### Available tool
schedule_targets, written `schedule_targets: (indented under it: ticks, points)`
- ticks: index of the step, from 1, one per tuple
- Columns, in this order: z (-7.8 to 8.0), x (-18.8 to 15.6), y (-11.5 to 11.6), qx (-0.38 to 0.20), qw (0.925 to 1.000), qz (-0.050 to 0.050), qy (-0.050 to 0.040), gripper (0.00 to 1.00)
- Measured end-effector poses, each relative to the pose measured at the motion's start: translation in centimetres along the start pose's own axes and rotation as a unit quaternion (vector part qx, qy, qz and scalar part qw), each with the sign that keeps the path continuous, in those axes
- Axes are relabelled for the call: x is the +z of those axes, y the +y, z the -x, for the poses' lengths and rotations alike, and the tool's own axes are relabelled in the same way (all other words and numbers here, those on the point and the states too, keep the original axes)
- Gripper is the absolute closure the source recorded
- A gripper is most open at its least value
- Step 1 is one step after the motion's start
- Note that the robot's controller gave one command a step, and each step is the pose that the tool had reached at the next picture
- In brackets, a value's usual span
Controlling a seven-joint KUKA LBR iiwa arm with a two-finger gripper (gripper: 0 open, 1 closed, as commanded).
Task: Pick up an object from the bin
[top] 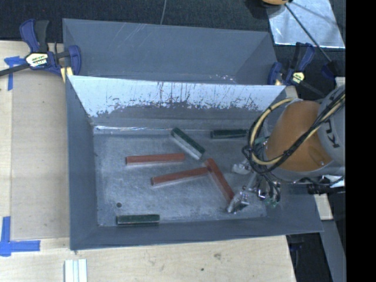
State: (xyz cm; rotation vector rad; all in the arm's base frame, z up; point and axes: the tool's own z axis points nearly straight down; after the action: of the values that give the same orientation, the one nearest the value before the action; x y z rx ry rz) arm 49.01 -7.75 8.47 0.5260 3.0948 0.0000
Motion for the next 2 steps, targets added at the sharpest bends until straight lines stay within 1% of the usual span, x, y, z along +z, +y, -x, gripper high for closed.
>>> schedule_targets:
  ticks: [1, 2]
  points:
    - [0.96, 0.7, -1.08, -0.038, 0.9991, 0.002, -0.0168, 1.0]
    - [0.96, 0.7, -1.08, -0.038, 0.9991, 0.002, -0.0168, 1.0]
